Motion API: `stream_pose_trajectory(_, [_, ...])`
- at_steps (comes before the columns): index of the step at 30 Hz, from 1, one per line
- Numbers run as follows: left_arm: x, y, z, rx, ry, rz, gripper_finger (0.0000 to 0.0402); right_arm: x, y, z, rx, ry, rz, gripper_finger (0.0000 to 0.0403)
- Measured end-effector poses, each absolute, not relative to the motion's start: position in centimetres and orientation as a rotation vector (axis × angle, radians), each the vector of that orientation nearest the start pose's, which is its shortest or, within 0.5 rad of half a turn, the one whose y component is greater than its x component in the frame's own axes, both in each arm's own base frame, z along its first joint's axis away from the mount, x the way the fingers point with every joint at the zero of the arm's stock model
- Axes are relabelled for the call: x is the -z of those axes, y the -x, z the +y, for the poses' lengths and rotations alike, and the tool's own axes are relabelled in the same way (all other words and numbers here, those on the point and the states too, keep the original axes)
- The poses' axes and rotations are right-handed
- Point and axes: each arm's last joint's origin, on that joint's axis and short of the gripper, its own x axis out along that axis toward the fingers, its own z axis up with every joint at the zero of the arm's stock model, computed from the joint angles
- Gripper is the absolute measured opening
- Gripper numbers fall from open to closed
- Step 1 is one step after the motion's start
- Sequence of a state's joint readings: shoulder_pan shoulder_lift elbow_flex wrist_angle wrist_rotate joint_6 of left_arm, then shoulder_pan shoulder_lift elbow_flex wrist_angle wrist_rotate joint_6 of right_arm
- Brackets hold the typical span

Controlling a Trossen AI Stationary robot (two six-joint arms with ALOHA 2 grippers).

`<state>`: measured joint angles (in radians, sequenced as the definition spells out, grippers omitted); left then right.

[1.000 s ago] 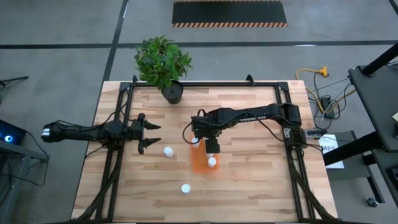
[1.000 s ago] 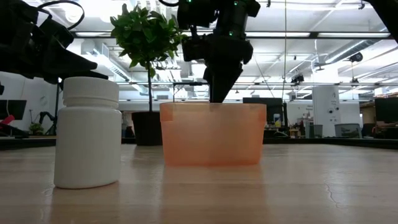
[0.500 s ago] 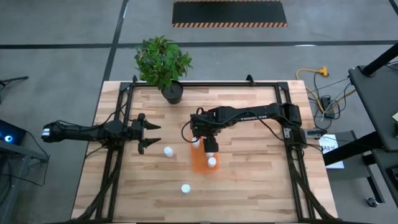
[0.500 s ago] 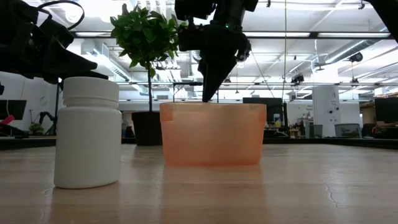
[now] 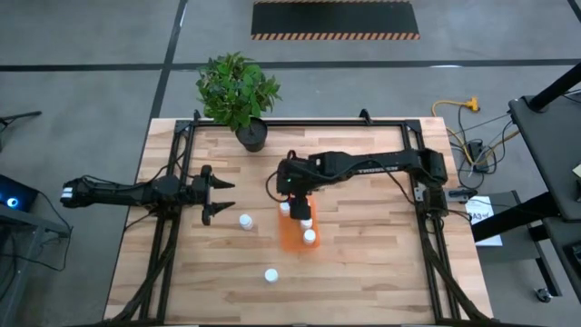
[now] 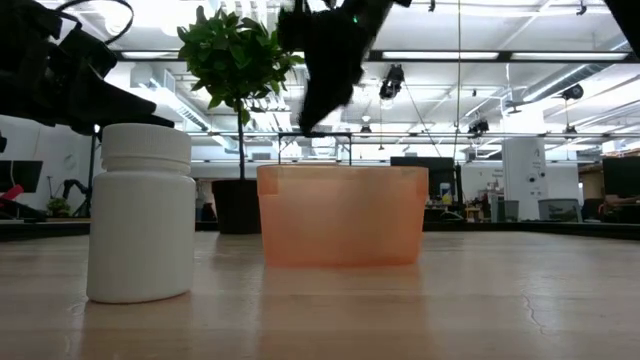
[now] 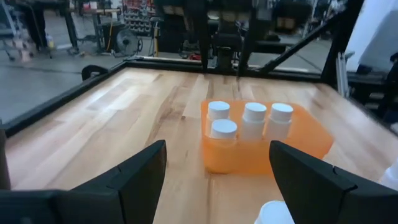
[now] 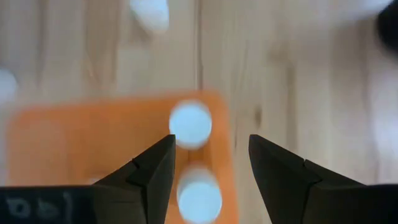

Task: Pick and place pill bottles into a basket
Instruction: Put the white pill bottle into the orange container

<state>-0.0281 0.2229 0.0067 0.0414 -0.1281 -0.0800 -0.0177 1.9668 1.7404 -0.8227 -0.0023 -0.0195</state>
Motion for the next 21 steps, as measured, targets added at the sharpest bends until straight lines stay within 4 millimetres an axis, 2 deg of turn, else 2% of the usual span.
stream_pose_trajectory(4, [-15.1, -11.0, 0.1, -0.104, 0.030, 0.174, 0.0267, -29.8, -40.6, -0.7, -0.004, 0.015, 0.923, 0.0194])
stream_pose_trajectory(8, [-15.1, -11.0, 0.1, -0.104, 0.031, 0.176, 0.0267, -31.8, -37.4, -0.7, 0.001, 0.010, 0.820, 0.0194])
stream_pose_trajectory(13, [-15.1, -11.0, 0.1, -0.104, 0.031, 0.174, 0.0267, -32.4, -31.7, -0.6, 0.020, -0.031, 0.670, 0.0194])
stream_pose_trajectory(17, [-15.1, -11.0, 0.1, -0.104, 0.031, 0.174, 0.0267, -32.8, -26.8, -0.5, 0.039, -0.082, 0.618, 0.0194])
stream_pose_trajectory(21, [-15.1, -11.0, 0.1, -0.104, 0.031, 0.175, 0.0267, -33.1, -23.1, -0.4, 0.043, -0.106, 0.548, 0.0194])
